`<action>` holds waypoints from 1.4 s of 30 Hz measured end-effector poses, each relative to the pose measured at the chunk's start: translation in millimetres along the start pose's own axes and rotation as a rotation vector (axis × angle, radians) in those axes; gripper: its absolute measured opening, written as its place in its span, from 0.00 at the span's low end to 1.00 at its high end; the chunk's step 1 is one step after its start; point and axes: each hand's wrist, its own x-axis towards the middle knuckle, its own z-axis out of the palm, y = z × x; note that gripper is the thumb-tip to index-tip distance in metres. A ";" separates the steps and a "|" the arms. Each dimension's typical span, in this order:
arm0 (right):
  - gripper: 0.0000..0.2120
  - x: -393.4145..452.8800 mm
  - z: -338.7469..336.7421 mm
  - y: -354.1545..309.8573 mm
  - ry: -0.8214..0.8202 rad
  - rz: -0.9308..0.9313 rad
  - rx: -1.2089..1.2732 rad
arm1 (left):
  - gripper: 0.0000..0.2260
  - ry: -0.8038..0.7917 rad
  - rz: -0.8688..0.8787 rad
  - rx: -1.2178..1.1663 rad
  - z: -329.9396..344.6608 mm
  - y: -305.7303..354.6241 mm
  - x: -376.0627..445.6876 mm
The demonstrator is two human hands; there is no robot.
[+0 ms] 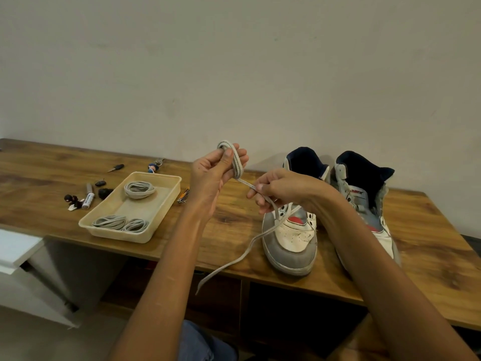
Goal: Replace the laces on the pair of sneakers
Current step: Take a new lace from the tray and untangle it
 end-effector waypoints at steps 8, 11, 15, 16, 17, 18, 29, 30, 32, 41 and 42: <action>0.14 -12.6 -10.6 -4.3 0.040 -0.082 0.325 | 0.05 -0.210 0.154 0.421 5.9 -4.7 -2.9; 0.13 -16.0 -18.0 -3.8 0.053 -0.101 0.407 | 0.04 -0.300 0.103 0.486 0.1 -6.3 -3.7; 0.13 -14.6 -27.7 -3.9 0.099 -0.133 0.740 | 0.09 -0.447 -0.092 0.566 -1.1 -4.0 -7.3; 0.13 -14.6 -30.5 -3.7 0.120 -0.150 0.814 | 0.09 -0.489 -0.152 0.590 -0.2 -2.9 -9.0; 0.12 -15.6 -34.1 -3.1 0.146 -0.172 0.866 | 0.07 -0.531 -0.220 0.596 1.1 -1.0 -11.3; 0.12 -16.9 -38.1 -2.7 0.173 -0.196 0.909 | 0.07 -0.566 -0.283 0.590 1.6 1.1 -12.9; 0.13 -30.4 -70.3 14.5 0.659 -0.310 0.889 | 0.11 -0.734 -0.348 -0.146 -13.7 25.0 -17.1; 0.13 -26.6 -66.3 16.3 0.753 -0.241 0.611 | 0.13 -0.699 -0.341 -0.135 -12.2 23.7 -16.7; 0.17 -18.9 -54.9 15.7 0.805 -0.253 0.199 | 0.14 -0.664 -0.335 -0.080 -7.7 19.7 -16.4; 0.16 -0.7 -9.5 1.8 0.160 -0.637 -0.045 | 0.16 -0.536 -0.285 -0.077 -4.6 15.1 -11.6; 0.15 1.6 -7.5 2.7 0.183 -0.641 -0.034 | 0.16 -0.530 -0.282 -0.083 -4.9 15.3 -11.5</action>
